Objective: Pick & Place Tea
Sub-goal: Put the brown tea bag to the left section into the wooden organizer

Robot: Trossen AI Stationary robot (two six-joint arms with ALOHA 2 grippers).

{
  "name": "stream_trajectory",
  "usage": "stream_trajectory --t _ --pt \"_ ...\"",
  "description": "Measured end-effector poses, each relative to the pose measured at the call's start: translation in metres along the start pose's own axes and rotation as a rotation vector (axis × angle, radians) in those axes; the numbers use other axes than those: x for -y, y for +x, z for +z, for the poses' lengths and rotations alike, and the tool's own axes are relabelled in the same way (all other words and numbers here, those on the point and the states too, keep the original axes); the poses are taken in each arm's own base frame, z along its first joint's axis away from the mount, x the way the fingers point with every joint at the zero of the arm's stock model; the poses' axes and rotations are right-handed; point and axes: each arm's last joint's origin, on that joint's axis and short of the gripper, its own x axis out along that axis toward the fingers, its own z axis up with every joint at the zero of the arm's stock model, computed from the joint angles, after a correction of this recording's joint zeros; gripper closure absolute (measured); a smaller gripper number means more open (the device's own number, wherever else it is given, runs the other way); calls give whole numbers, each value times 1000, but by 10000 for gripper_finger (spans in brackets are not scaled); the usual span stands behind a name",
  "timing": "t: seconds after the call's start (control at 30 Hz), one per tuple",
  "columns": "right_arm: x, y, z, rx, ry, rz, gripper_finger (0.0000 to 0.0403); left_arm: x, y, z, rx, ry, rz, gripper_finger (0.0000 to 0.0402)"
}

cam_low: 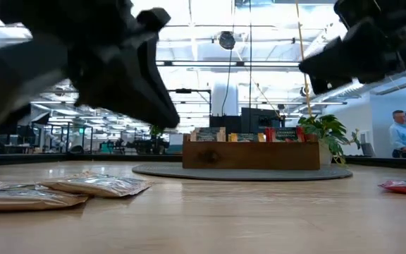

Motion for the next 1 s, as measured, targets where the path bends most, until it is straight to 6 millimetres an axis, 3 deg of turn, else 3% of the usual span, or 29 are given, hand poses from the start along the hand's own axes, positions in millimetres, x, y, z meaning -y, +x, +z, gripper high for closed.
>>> stream_trajectory --t 0.1,0.2,0.37,0.5,0.73,0.83,1.0 --pt "-1 3 -1 -14 -24 5 401 -5 -12 -4 22 -22 11 380" --pt "-2 6 4 8 -43 7 402 -10 -39 -15 53 -42 45 380" --pt "-4 8 6 11 -99 11 402 -24 -101 -45 238 -305 151 380" --pt "-6 14 10 3 -122 99 402 -32 -122 -79 404 -532 68 381" --pt "-11 41 25 -21 -126 231 402 -38 -105 -126 574 -880 -214 381" --pt "-10 55 29 -48 -146 250 402 -35 -89 -139 536 -925 -287 381" --pt "-6 71 25 -74 -178 280 402 -25 -77 -134 492 -906 -353 381"
